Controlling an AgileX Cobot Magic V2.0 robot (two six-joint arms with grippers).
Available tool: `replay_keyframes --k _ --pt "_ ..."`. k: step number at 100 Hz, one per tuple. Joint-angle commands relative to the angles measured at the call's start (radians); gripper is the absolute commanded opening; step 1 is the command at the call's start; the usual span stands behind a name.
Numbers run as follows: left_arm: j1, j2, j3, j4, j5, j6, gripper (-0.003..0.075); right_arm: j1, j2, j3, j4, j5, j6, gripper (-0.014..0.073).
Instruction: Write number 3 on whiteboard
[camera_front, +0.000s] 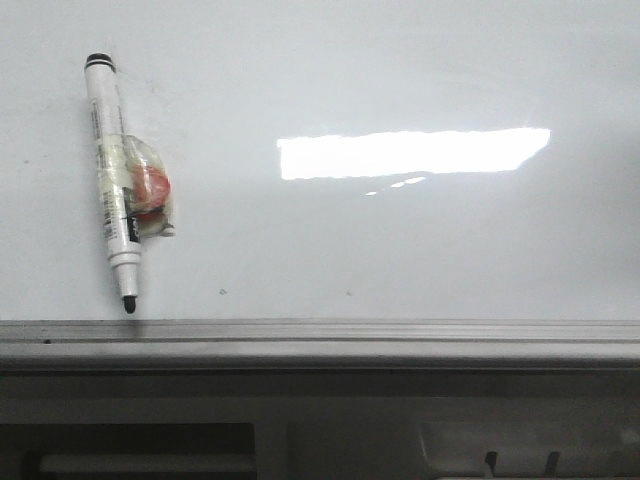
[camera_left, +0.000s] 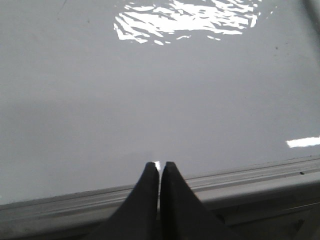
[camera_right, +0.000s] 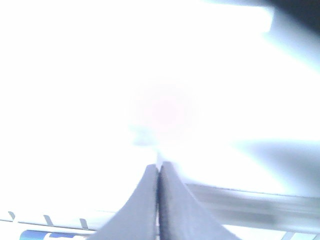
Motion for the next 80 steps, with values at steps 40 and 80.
replay_keyframes --k 40,80 --pt "-0.005 -0.023 0.01 -0.013 -0.052 -0.002 -0.0021 -0.006 -0.015 0.033 -0.01 -0.017 -0.003 -0.0061" --pt "-0.005 -0.023 0.01 -0.138 -0.221 -0.002 -0.0021 -0.006 -0.015 0.033 -0.043 -0.005 -0.003 -0.0061"
